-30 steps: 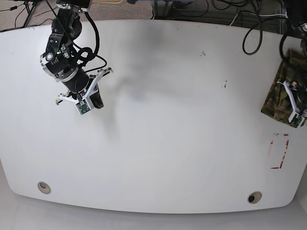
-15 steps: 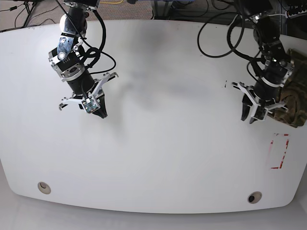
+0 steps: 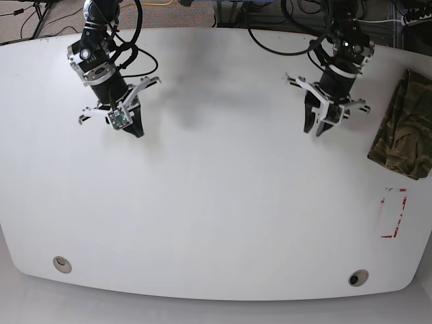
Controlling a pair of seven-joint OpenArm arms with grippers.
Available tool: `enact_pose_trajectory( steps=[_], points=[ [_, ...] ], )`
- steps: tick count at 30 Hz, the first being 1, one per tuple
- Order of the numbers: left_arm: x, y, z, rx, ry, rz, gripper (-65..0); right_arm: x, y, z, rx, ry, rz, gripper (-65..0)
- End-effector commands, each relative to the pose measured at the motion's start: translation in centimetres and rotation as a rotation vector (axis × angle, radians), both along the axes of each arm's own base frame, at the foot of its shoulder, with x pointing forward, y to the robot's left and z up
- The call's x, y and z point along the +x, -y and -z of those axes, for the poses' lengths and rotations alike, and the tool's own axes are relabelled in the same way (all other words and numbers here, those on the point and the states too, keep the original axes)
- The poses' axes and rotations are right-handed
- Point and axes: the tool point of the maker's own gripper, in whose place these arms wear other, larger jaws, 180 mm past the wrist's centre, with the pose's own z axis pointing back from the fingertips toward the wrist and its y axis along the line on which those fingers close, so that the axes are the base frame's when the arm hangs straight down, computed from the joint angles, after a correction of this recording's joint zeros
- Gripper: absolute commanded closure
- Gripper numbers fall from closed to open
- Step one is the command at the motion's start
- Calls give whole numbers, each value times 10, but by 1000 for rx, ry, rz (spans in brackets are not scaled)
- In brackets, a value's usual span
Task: Layout the t-shirt on the table in an organized manner, then fold the t-shirt properly
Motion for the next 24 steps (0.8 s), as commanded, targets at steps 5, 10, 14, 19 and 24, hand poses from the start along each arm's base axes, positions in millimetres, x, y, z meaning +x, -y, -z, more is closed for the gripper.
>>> enact_pose_trajectory(
  steps=[5, 10, 14, 19, 24],
  points=[
    [-70, 11, 22, -23, -144, 12, -139, -50, 3, 12, 47, -81, 18, -16],
    [-136, 15, 41, -98, -302, -11, -139, -98, 2, 29, 95, -199, 38, -14],
    [-180, 7, 44, -131, -403, 7, -139, -138, -1, 40, 137, -298, 52, -14],
    [-223, -3, 43, -148, -508, 29, -139, -185, -3, 48, 169, -414, 71, -14],
    [-270, -14, 44, -112, -641, 64, -139, -235, -9, 53, 189, -542, 95, -14]
  ],
)
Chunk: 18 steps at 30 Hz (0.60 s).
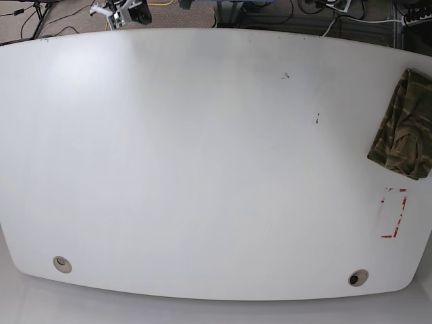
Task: Layout the t-shirt on the table in an organized manner, then fold the t-shirt properly
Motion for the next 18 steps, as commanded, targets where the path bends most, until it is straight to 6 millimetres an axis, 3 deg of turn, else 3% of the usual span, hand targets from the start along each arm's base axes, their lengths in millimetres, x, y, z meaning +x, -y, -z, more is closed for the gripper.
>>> enact_pose_trajectory(
  steps=[1, 7, 12, 16, 18],
  points=[
    [-24, -2, -4, -7, -54, 20, -139, -18, -7, -7, 32, -25, 39, -14],
    [-66, -18, 12, 6, -184, 23, -139, -56, -16, -3, 32, -126, 72, -14],
    [-105, -35, 42, 10, -312, -18, -139, -88, -29, 14, 44, -230, 72, -14],
    [-101, -43, 66, 15, -323, -54, -139, -100, -30, 27, 29, -274, 57, -14],
    [-109, -52, 81, 20, -361, -73, -139, -111, -33, 40, 32, -316, 63, -14]
  ],
)
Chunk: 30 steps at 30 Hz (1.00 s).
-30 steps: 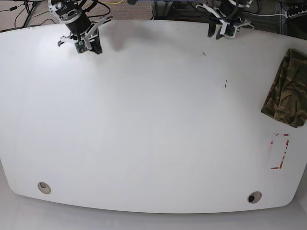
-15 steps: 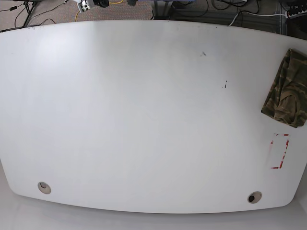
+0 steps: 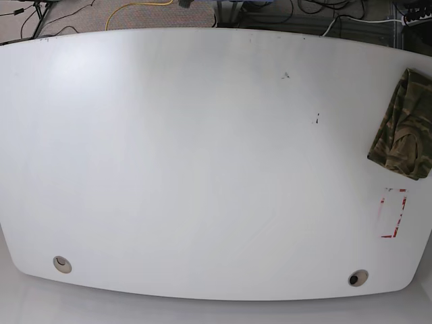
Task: Layout the t-shirt on the table in an organized manner, then fold the t-shirt properly
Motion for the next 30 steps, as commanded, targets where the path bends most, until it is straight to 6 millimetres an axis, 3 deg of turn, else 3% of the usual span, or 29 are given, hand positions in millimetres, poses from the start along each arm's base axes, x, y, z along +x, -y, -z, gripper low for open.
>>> enact_pose_trajectory(
  steps=[1, 10, 13, 19, 26, 30],
  points=[
    [-8, -10, 9, -5, -22, -24, -139, -11, -3, 9, 13, -31, 13, -14],
    [-5, -9, 71, -48, -123, -11, -139, -31, -11, 59, 40, -137, 33, -14],
    [-1, -4, 89, -62, -154, -18, -139, -27, -11, 73, 49, -132, 28, -14],
    [4, 1, 114, -79, -207, -42, -139, -26, -14, 104, 58, -158, 24, -14],
    [20, -1, 142, -12, -226, -64, -139, -21, -2, 139, 15, -195, 20, -14],
    [36, 8, 155, 16, -186, -89, -140, -14, 8, 155, -11, -212, 34, -14]
  ],
)
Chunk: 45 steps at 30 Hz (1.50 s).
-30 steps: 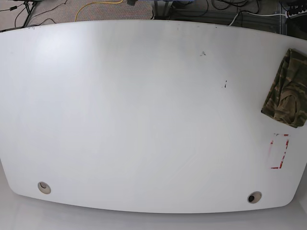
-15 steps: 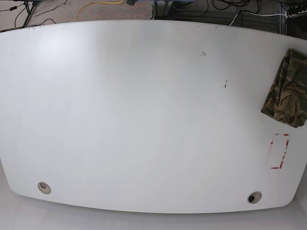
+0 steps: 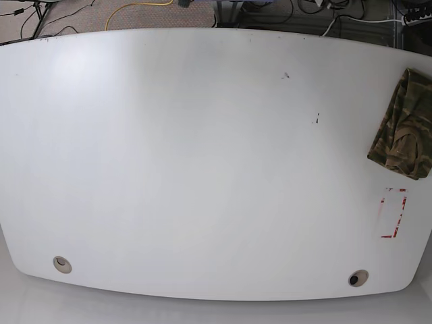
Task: Layout the t-shirt on the table in an organized manner, then fold the t-shirt properly
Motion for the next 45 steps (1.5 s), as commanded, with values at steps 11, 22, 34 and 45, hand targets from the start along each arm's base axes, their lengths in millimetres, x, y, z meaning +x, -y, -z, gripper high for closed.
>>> enact_pose_trajectory(
  steps=[11, 22, 34, 45],
  points=[
    [9, 0, 28, 139, -23, 12, -143, 23, 17, 37, -57, -55, 45, -14],
    [44, -8, 36, 239, 5, -11, -143, 48, 19, 59, -107, -95, 75, -17],
    [56, -9, 40, 293, -11, -32, -143, 74, 20, 65, -146, -77, 35, -19],
    [54, 3, 42, 279, -14, -32, -146, 73, 11, 65, -129, -79, 37, -19]
  ],
)
